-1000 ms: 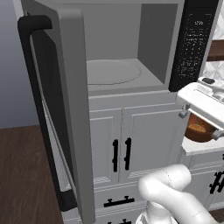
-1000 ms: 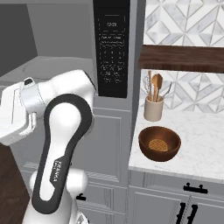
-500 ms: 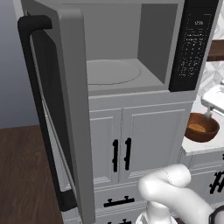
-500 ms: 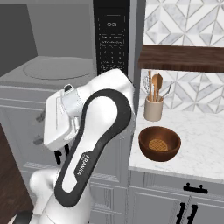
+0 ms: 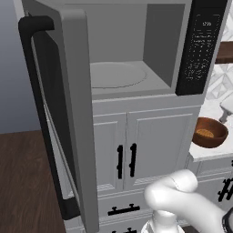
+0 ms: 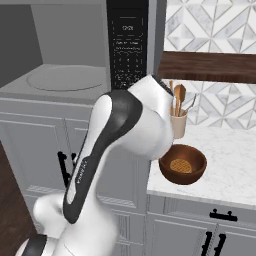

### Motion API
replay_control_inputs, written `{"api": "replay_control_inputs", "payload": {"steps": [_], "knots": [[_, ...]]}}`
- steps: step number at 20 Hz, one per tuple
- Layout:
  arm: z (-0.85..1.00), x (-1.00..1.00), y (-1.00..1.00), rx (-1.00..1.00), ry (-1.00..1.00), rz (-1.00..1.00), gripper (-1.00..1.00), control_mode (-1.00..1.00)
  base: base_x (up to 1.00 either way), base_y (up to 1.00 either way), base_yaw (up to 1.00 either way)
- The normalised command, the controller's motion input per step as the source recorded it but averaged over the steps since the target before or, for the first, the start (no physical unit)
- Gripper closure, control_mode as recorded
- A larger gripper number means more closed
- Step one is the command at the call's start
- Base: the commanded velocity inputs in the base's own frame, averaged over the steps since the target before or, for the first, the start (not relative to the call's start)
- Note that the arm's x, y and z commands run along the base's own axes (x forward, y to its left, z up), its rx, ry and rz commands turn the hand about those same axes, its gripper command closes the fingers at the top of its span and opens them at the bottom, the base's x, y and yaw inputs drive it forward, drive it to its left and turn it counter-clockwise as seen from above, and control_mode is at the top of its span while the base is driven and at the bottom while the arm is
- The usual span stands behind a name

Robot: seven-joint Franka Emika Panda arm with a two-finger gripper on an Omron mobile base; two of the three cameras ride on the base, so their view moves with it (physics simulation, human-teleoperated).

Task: Open the microwave, place the bowl with waffle inside the microwave, then close the microwave door and turn it on.

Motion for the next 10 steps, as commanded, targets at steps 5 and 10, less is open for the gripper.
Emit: {"api": "replay_control_inputs", "payload": {"steps": [5, 10], "knots": [[-1.0, 0.25, -0.38, -0.5, -0.25, -0.1, -1.0, -1.0, 0.0, 0.0, 0.0], [-0.69, 0.32, -0.89, -0.29, -0.19, -0.12, -1.0, -1.0, 0.0, 0.0, 0.0]]}}
